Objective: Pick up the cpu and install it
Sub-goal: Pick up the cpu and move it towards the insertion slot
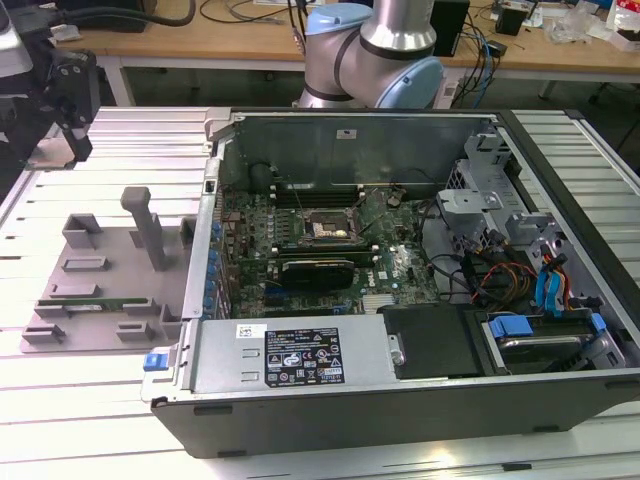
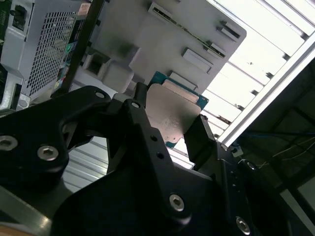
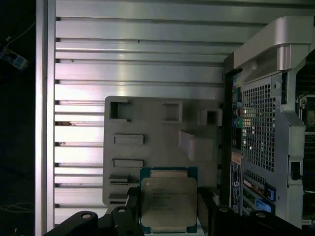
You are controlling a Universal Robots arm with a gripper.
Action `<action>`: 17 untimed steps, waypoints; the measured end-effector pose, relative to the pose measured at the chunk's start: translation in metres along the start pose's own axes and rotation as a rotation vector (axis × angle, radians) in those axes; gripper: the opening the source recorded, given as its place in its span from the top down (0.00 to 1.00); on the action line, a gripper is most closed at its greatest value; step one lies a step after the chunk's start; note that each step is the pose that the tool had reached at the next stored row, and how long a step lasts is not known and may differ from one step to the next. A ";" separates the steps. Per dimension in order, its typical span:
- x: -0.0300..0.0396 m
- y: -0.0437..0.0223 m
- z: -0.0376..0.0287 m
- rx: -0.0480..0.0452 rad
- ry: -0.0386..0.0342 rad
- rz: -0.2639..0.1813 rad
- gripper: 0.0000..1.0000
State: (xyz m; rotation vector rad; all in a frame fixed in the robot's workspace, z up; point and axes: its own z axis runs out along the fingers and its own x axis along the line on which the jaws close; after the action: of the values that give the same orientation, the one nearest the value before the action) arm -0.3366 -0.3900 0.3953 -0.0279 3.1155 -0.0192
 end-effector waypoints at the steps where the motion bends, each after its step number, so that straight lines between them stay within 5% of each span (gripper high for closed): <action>1: -0.0021 0.0000 0.0001 0.0000 0.0000 0.000 0.45; 17: -0.0275 -0.0005 0.0008 -0.0001 -0.0001 0.000 0.45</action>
State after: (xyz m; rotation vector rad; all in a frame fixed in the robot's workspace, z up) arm -0.3090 -0.3899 0.3953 -0.0279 3.1155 -0.0191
